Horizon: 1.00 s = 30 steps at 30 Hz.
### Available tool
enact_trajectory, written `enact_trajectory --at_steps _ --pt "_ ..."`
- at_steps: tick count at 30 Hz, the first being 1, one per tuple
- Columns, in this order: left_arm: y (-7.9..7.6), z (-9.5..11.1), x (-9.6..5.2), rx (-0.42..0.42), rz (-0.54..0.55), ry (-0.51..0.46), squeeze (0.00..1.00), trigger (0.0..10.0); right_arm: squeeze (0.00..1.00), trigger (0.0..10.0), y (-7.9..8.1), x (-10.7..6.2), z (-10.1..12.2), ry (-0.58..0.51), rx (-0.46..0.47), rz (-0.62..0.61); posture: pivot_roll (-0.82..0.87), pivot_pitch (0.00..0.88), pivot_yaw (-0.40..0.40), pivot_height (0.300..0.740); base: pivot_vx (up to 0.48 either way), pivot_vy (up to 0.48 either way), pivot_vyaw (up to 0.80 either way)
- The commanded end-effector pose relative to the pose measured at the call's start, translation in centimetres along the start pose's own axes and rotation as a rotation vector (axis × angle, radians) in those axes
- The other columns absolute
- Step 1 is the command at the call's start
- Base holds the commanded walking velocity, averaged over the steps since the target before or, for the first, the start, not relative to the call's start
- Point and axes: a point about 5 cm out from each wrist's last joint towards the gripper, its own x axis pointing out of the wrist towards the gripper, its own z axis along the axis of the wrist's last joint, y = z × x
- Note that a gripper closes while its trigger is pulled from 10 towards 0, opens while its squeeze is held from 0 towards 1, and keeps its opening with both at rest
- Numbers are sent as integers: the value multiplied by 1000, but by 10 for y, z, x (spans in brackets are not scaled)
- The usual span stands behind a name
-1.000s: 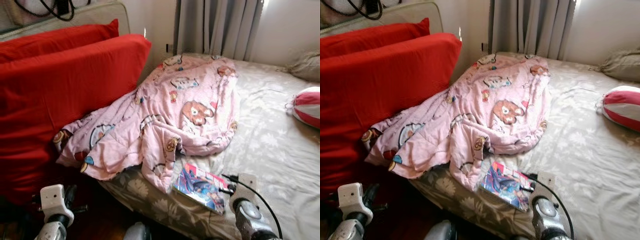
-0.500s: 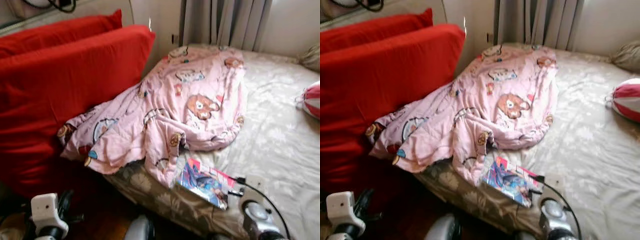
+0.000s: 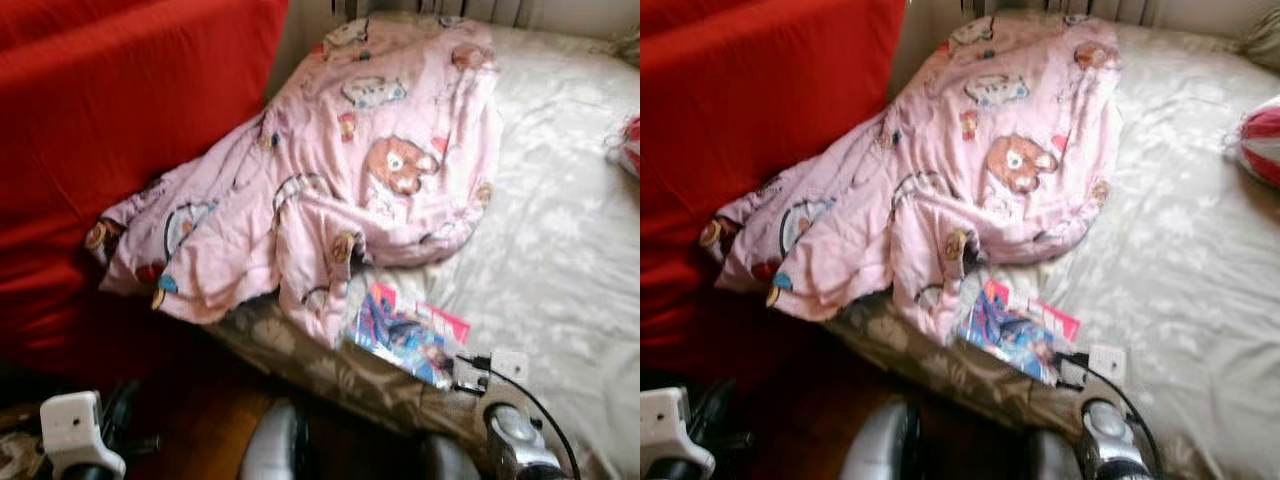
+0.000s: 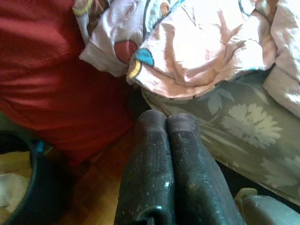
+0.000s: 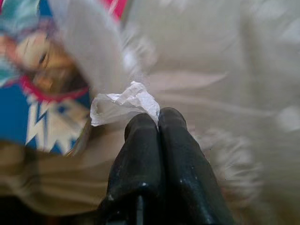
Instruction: Clean up the room
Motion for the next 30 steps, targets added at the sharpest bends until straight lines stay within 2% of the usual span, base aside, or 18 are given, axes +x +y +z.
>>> enact_trajectory --at_steps 1,6,9,10,15,23,25,30 --pt "2 7 -4 23 -2 13 0 10000 0 10000 12 -1 -2 -4 18 41 386 359 112 647 0 0 0" --pt "1 13 -7 22 0 5 0 10000 0 10000 27 0 16 -80 55 101 385 361 104 647 0 0 0" --pt "-1 15 -8 17 5 14 0 10000 0 10000 30 1 26 -123 81 101 387 359 100 647 0 0 0" --pt "-2 16 -10 12 9 18 0 10000 0 10000 29 2 38 -171 108 83 389 359 97 647 0 0 0" --pt "-3 15 -13 5 13 26 0 10000 0 10000 24 2 53 -237 131 40 384 346 87 647 0 0 0" --pt "-3 16 -12 -4 20 34 0 10000 0 10000 23 3 51 -230 114 29 381 329 82 647 0 0 0" --pt "-5 18 -11 -6 14 27 0 10000 0 10000 18 3 51 -228 108 -21 386 316 80 647 0 0 0" --pt "-4 19 -7 -6 17 22 0 10000 0 10000 2 3 62 -294 178 -138 381 309 75 647 0 0 0"
